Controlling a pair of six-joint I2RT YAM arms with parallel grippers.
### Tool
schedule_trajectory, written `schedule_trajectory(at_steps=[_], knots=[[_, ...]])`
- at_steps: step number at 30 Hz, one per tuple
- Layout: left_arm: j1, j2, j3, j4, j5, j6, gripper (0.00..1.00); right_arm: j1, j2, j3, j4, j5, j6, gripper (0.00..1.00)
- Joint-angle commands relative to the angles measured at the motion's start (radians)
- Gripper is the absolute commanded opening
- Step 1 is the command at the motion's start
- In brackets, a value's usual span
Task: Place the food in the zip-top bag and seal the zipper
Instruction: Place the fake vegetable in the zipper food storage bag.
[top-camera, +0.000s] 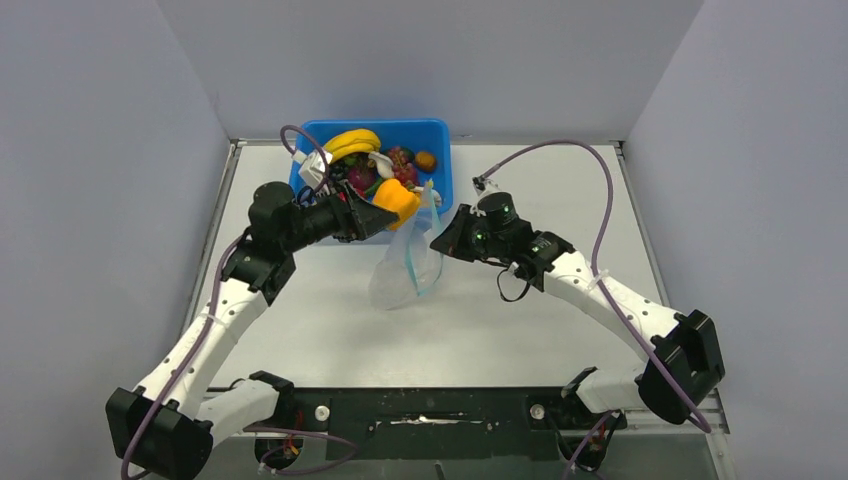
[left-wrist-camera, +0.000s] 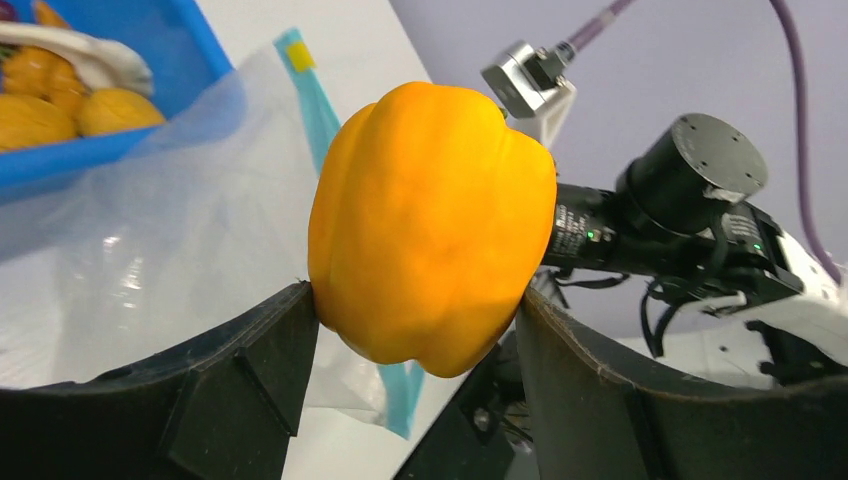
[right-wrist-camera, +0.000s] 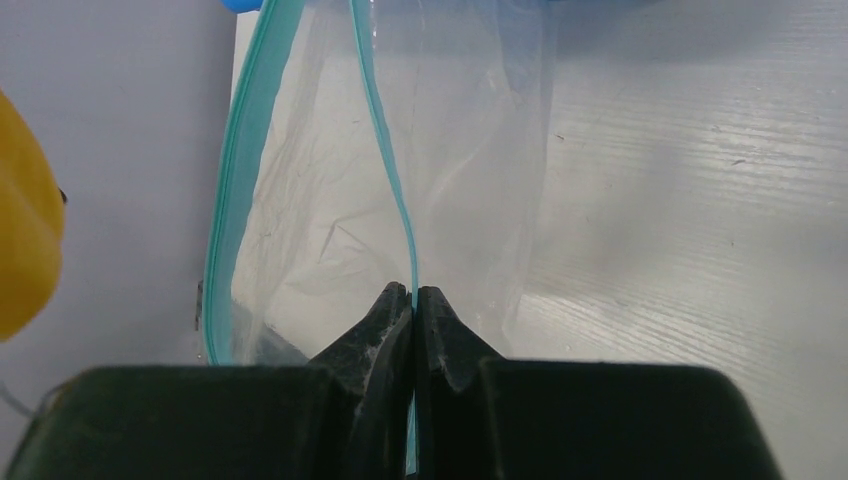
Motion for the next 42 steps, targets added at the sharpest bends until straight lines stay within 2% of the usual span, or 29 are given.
schedule_trajectory(at_steps=[1, 4, 8, 13, 18, 25, 33, 36, 38, 42], knots=[[-0.031, -0.033, -0.065, 0.251, 0.105, -0.160, 0.27, 0.022, 0.014, 0.064, 0.058, 0.017, 0.016, 0.00], [-0.048, -0.027, -0.083, 0.249, 0.103, -0.165, 0.27, 0.029, 0.024, 0.081, 0.049, 0.039, 0.022, 0.00], [-0.070, -0.022, -0.117, 0.344, 0.156, -0.219, 0.27, 0.031, 0.031, 0.091, 0.042, 0.057, 0.034, 0.00], [-0.079, -0.006, -0.129, 0.320, 0.152, -0.201, 0.26, 0.033, 0.026, 0.095, 0.062, 0.041, 0.042, 0.00], [-0.079, 0.005, -0.111, 0.143, 0.046, -0.084, 0.26, 0.035, 0.000, 0.095, 0.074, 0.045, 0.038, 0.00], [-0.081, 0.002, -0.078, -0.020, -0.104, 0.013, 0.26, 0.036, -0.025, 0.069, 0.089, 0.046, 0.038, 0.00], [-0.082, 0.018, -0.053, -0.128, -0.213, 0.074, 0.26, 0.038, -0.021, 0.051, 0.114, 0.031, 0.042, 0.00], [-0.083, 0.023, -0.033, -0.155, -0.211, 0.093, 0.27, 0.040, -0.021, 0.045, 0.122, 0.029, 0.047, 0.00], [-0.084, 0.028, -0.025, -0.163, -0.180, 0.108, 0.30, 0.041, -0.015, 0.045, 0.124, 0.025, 0.049, 0.00], [-0.085, 0.032, -0.009, -0.181, -0.124, 0.138, 0.49, 0.042, -0.006, 0.048, 0.126, 0.021, 0.052, 0.00]])
